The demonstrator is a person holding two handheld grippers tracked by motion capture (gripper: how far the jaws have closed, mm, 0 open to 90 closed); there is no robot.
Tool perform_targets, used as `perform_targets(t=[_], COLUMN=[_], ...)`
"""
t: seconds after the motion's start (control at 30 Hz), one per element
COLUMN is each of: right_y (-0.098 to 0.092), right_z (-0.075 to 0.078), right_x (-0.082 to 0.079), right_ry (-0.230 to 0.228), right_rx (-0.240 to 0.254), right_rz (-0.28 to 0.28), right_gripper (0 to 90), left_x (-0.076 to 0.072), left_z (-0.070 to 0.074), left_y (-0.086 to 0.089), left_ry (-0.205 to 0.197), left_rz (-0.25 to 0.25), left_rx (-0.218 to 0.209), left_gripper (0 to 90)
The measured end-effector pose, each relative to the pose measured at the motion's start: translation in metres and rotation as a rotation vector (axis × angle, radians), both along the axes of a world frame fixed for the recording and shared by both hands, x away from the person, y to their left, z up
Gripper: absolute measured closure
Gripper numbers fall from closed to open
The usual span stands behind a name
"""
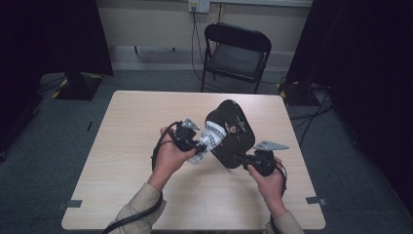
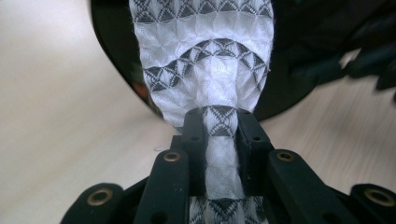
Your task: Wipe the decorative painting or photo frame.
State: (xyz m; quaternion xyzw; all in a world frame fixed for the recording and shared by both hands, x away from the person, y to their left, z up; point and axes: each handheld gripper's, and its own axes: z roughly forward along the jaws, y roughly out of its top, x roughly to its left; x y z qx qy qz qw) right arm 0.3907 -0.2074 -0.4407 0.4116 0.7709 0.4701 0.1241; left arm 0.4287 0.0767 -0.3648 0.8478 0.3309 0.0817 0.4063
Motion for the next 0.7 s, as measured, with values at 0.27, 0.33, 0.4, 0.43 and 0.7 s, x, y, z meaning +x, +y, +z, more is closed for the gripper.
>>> perform_targets(t=[0.27, 0.33, 0.4, 0.43, 0.7], right_y=[0.0, -0.001, -0.001, -0.001, -0.001], right_z=[0.0, 0.0, 0.0, 0.0, 0.0], right_x=[0.0, 0.001, 0.0, 0.0, 0.0], right_ry=[-0.001, -0.001, 0.0, 0.0, 0.0], right_rx=[-0.001, 0.001, -0.001, -0.001, -0.001], right_rz=[0.002, 0.003, 0.002, 0.002, 0.003], right_gripper=[78.9, 78.9, 78.9, 78.9, 78.8], left_x=[0.008, 0.009, 0.01, 0.01, 0.007], left_z=[0.064, 0.066, 0.062, 0.059, 0.025], left_y=[-0.024, -0.033, -0.037, -0.038, -0.034], left_ry=[-0.1, -0.098, -0.097, -0.092, -0.039], left_rz=[-0.038, -0.053, -0.062, -0.064, -0.065], left_rx=[-0.02, -0.002, -0.006, -0.007, 0.016], left_gripper=[76.4, 76.3, 76.4, 76.4, 76.3])
